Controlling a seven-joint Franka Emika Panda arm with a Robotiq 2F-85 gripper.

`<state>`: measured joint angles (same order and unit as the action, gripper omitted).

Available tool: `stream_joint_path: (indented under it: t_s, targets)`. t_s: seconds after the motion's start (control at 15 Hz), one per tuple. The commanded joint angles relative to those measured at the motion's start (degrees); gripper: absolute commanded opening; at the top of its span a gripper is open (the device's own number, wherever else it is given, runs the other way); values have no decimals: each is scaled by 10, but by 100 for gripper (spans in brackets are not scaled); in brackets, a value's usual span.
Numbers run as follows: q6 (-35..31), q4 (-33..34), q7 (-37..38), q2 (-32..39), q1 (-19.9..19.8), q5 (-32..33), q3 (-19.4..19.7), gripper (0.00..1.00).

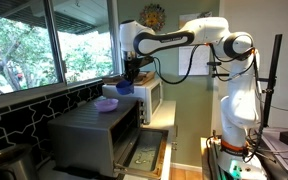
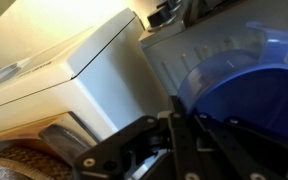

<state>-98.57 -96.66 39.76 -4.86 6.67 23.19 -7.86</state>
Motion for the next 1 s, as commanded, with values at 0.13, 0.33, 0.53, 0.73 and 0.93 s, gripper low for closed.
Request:
stream_joint_path:
  t_s: [0.13, 0.33, 0.53, 0.73, 0.93]
  targets:
    - [-34, -5, 1, 7, -16, -73, 15, 1]
    - [-54, -10, -2, 12, -21, -99, 22, 1]
    - [-72, -16, -1, 17, -25, -117, 28, 1]
    - [-86, -23, -1, 21, -28, -130, 33, 1]
    - [-77, -28, 0, 27, -31, -140, 38, 1]
